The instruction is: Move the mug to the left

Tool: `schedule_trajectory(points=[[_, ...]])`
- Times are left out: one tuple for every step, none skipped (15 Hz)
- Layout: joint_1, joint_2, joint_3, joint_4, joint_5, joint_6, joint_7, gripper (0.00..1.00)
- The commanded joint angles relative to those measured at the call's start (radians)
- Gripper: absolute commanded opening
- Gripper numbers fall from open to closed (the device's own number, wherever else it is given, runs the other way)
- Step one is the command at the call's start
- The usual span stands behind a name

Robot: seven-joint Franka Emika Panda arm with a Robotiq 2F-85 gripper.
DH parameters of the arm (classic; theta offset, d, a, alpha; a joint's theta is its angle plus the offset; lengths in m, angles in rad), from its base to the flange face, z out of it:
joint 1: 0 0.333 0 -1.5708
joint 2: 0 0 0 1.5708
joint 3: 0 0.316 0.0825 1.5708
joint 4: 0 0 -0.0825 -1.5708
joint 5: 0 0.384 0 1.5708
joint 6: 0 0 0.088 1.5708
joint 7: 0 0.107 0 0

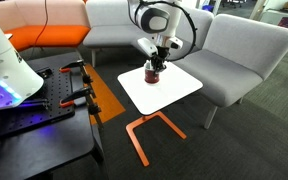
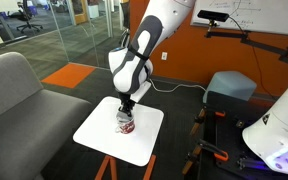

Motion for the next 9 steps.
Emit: schedule_trajectory(points=[[0.027,-0.089,-0.007,-0.135,-0.035,0.099,0.015,0.03],[0.018,-0.103,0.011,-0.164,-0.022,0.132,0.008,0.03],[0.008,-0.116,0.031,-0.196,-0.009,0.178,0.001,0.03],[0.006,-0.123,0.04,-0.225,-0.007,0.226,0.0,0.03],[0.003,-0.125,0.052,-0.241,-0.002,0.255,0.004,0.03],[0.002,-0.126,0.06,-0.26,0.0,0.28,0.006,0.03],[0.002,-0.121,0.067,-0.267,0.001,0.291,0.01,0.03],[-0.006,-0.114,0.08,-0.273,0.006,0.299,0.008,0.03],[-0.021,-0.117,0.103,-0.282,0.015,0.296,0.001,0.03]])
